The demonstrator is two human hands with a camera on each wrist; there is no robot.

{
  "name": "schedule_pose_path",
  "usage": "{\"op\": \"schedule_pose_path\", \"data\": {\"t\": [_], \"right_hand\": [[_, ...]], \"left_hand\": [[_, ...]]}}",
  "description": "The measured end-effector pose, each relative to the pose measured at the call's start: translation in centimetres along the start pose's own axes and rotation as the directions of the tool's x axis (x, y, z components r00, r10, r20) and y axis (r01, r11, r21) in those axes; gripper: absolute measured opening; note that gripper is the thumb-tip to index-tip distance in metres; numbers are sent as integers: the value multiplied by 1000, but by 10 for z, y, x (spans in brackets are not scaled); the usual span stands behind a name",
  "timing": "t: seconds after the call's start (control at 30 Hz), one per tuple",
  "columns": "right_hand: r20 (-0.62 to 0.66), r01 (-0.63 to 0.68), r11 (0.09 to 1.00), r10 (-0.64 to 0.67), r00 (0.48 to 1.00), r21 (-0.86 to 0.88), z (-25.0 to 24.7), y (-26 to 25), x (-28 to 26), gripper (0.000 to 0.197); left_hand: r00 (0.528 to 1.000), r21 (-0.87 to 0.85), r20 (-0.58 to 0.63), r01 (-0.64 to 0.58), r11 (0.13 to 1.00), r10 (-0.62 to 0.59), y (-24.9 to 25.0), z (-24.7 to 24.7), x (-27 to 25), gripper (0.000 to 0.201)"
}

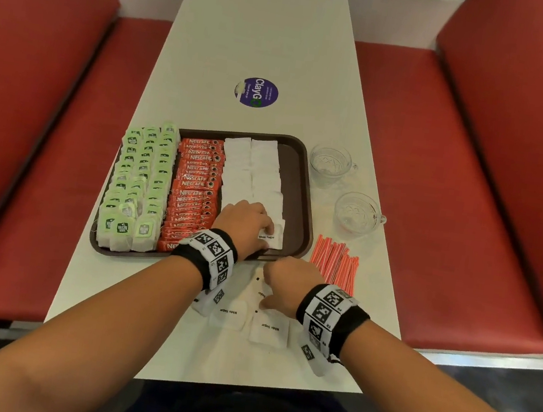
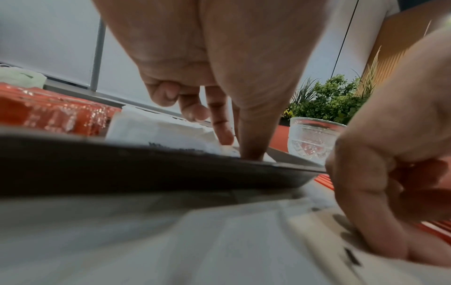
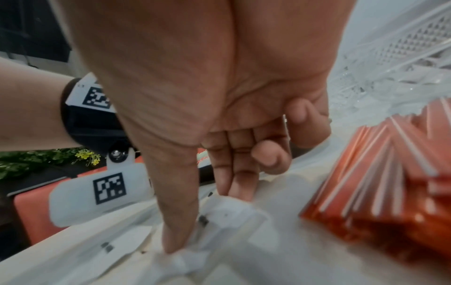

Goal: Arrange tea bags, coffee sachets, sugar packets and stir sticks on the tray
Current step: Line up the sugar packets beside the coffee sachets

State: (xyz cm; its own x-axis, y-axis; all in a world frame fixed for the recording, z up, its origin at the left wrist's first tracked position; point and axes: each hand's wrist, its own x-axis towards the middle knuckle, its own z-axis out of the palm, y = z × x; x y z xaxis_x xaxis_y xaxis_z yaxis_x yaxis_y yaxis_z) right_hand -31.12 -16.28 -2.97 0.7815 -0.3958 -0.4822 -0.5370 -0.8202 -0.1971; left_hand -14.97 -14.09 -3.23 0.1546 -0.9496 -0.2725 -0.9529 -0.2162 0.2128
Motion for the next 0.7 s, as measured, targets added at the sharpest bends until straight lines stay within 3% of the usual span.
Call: {"op": "schedule_pose_path", "data": {"t": [0.3,0.4,0.5,0.57,0.7], "right_hand": [[6,28,996,-29,1000,85,-2,2,1,29],[-13,26,992,-24,1000,121,-5,6,-4,26],[-27,18,991,-14,1000,136,-9,10,-11,27],[-21,2,990,1,1000,139,-10,12,-14,13],[-13,-29,987,31,999,159,-10,13,-22,18]], "left_hand": [[997,-111,-63,-50,993,44,-8,-13,-34,24],[994,-109,49,-89,990,95,-13,-12,-55,22],[966,-62,235,-100,993,112,-11,-3,-75,32],[938,13,319,-143,990,132,-8,8,-85,43],[932,139,333,-199,970,143,-1,24,-93,55]]}}
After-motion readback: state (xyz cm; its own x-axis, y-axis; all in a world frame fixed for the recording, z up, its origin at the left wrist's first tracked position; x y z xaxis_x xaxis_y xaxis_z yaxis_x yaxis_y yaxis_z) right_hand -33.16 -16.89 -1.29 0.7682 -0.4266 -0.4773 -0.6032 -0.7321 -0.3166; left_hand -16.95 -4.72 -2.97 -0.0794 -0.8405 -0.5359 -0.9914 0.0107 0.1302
